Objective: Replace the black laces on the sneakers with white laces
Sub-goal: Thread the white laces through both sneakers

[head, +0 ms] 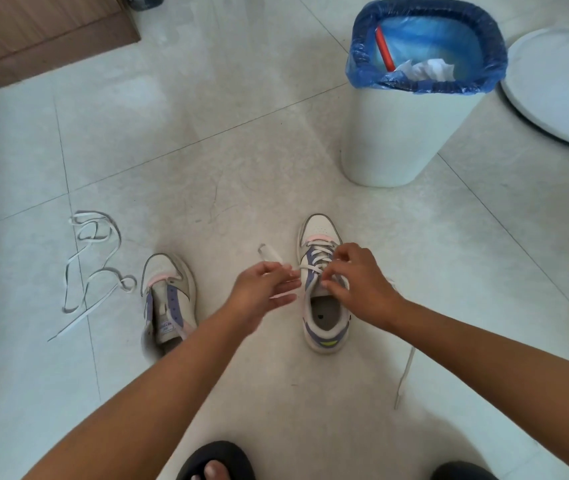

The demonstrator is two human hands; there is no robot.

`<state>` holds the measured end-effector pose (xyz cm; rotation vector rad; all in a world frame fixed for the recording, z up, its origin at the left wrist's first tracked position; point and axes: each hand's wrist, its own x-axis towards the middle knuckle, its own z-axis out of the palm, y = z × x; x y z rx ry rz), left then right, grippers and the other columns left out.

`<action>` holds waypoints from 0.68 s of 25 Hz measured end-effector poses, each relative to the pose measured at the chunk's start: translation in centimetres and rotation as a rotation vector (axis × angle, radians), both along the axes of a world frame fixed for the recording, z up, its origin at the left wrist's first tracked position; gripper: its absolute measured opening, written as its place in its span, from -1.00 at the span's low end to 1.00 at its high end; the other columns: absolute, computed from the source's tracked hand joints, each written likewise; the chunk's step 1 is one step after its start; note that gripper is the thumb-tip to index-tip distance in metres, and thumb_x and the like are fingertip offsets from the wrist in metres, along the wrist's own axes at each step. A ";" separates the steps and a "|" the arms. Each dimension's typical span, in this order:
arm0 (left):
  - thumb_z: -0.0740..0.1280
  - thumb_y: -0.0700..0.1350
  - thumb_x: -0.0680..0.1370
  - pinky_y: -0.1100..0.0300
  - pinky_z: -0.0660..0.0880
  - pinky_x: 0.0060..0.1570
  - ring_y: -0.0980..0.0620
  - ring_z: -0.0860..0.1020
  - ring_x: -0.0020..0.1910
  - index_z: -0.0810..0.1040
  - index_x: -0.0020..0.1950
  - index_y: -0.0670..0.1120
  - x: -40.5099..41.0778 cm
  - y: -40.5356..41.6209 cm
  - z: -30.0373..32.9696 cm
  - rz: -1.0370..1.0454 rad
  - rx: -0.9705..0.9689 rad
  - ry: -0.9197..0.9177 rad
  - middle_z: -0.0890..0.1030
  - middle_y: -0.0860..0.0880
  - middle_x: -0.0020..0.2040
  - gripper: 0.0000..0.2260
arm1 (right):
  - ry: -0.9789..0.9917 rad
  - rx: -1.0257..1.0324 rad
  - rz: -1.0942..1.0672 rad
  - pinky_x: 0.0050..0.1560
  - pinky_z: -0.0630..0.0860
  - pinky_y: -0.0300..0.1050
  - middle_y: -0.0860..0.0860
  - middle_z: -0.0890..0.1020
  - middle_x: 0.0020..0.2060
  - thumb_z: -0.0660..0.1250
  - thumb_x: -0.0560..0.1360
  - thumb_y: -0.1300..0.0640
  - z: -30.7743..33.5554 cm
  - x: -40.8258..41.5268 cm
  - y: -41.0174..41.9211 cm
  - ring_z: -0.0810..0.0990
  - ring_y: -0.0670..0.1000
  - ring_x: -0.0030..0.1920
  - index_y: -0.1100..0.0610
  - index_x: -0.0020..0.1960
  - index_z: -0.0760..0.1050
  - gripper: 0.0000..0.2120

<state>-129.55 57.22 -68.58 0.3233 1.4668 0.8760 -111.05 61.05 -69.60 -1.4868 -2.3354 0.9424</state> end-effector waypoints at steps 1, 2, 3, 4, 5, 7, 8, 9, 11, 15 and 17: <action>0.36 -0.20 0.52 0.23 0.55 -0.26 0.05 0.59 -0.23 0.53 -0.12 -0.13 1.1 -0.1 -0.2 0.000 -0.011 0.048 0.64 -0.07 -0.17 -0.96 | -0.044 -0.001 0.006 0.21 0.31 -0.05 0.09 0.42 0.19 0.38 0.48 0.13 -0.3 -0.3 -0.5 0.33 0.09 0.22 0.16 -0.03 0.63 -0.87; 0.38 -0.19 0.51 0.25 0.50 -0.28 0.07 0.53 -0.27 0.56 -0.14 -0.13 1.8 0.0 -0.4 0.019 -0.014 0.094 0.62 -0.05 -0.21 -0.96 | -0.075 -0.012 -0.008 0.24 0.30 -0.06 0.07 0.39 0.23 0.37 0.49 0.11 -0.5 -0.4 -0.8 0.29 0.08 0.26 0.14 -0.02 0.64 -0.86; 0.39 -0.20 0.50 0.26 0.46 -0.29 0.08 0.49 -0.30 0.57 -0.15 -0.12 2.3 0.1 -0.5 0.046 -0.014 0.117 0.60 -0.04 -0.24 -0.96 | -0.087 -0.030 -0.033 0.24 0.28 -0.09 0.05 0.37 0.26 0.36 0.50 0.09 -0.8 -0.5 -0.9 0.26 0.07 0.28 0.12 -0.01 0.64 -0.85; 0.40 -0.21 0.49 0.26 0.43 -0.30 0.08 0.47 -0.31 0.57 -0.16 -0.12 2.5 0.1 -0.6 0.067 -0.013 0.118 0.59 -0.04 -0.25 -0.95 | -0.087 -0.052 -0.058 0.24 0.28 -0.12 0.04 0.36 0.26 0.36 0.50 0.08 -0.9 -0.5 -0.9 0.25 0.06 0.28 0.10 0.00 0.64 -0.85; 0.42 -0.22 0.47 0.26 0.42 -0.29 0.08 0.48 -0.32 0.57 -0.17 -0.12 2.7 0.1 -0.6 0.073 -0.010 0.117 0.58 -0.04 -0.26 -0.94 | -0.081 -0.074 -0.077 0.23 0.27 -0.14 0.03 0.35 0.25 0.36 0.50 0.08 -1.1 -0.5 -0.9 0.24 0.05 0.27 0.09 0.00 0.63 -0.86; 0.45 -0.23 0.44 0.25 0.40 -0.30 0.08 0.53 -0.32 0.54 -0.19 -0.09 2.8 0.0 -0.7 0.056 -0.004 0.147 0.60 -0.02 -0.29 -0.89 | -0.060 -0.102 -0.104 0.20 0.26 -0.17 0.03 0.36 0.21 0.37 0.49 0.08 -1.3 -0.7 -1.0 0.25 0.05 0.25 0.09 0.01 0.62 -0.86; 0.46 -0.22 0.43 0.25 0.41 -0.30 0.09 0.54 -0.33 0.54 -0.20 -0.08 2.8 0.0 -0.7 0.045 -0.002 0.169 0.60 -0.01 -0.29 -0.88 | -0.050 -0.108 -0.118 0.19 0.27 -0.17 0.04 0.37 0.20 0.37 0.48 0.08 -1.3 -0.8 -1.1 0.26 0.05 0.24 0.09 0.01 0.62 -0.86; 0.47 -0.21 0.42 0.25 0.41 -0.30 0.10 0.55 -0.33 0.54 -0.20 -0.08 2.8 0.0 -0.8 0.036 0.000 0.194 0.61 -0.01 -0.30 -0.88 | -0.043 -0.107 -0.129 0.18 0.28 -0.16 0.05 0.38 0.18 0.37 0.48 0.08 -1.3 -1.0 -1.1 0.27 0.05 0.22 0.09 0.01 0.62 -0.85; 0.48 -0.19 0.42 0.25 0.41 -0.31 0.12 0.54 -0.34 0.56 -0.23 -0.09 2.8 0.1 -1.0 0.024 0.004 0.226 0.60 0.02 -0.34 -0.89 | -0.048 -0.092 -0.145 0.16 0.30 -0.15 0.04 0.39 0.15 0.37 0.49 0.07 -1.3 -1.4 -1.2 0.28 0.05 0.19 0.10 0.03 0.61 -0.84; 0.46 -0.15 0.44 0.28 0.40 -0.33 0.15 0.54 -0.34 0.59 -0.26 -0.06 3.3 -0.3 -1.6 0.009 0.007 0.227 0.60 0.08 -0.39 -0.90 | -0.054 -0.082 -0.183 0.15 0.32 -0.13 0.04 0.38 0.13 0.36 0.49 0.06 -1.4 -1.9 -1.1 0.28 0.05 0.17 0.11 0.03 0.61 -0.82; 0.42 -0.14 0.47 0.33 0.42 -0.36 0.15 0.52 -0.34 0.59 -0.29 -0.04 3.5 -0.6 -1.6 -0.041 0.064 0.312 0.59 0.11 -0.41 -0.86 | -0.051 -0.085 -0.201 0.16 0.33 -0.13 0.04 0.37 0.13 0.35 0.50 0.07 -1.5 -2.1 -1.2 0.28 0.05 0.18 0.11 0.03 0.61 -0.83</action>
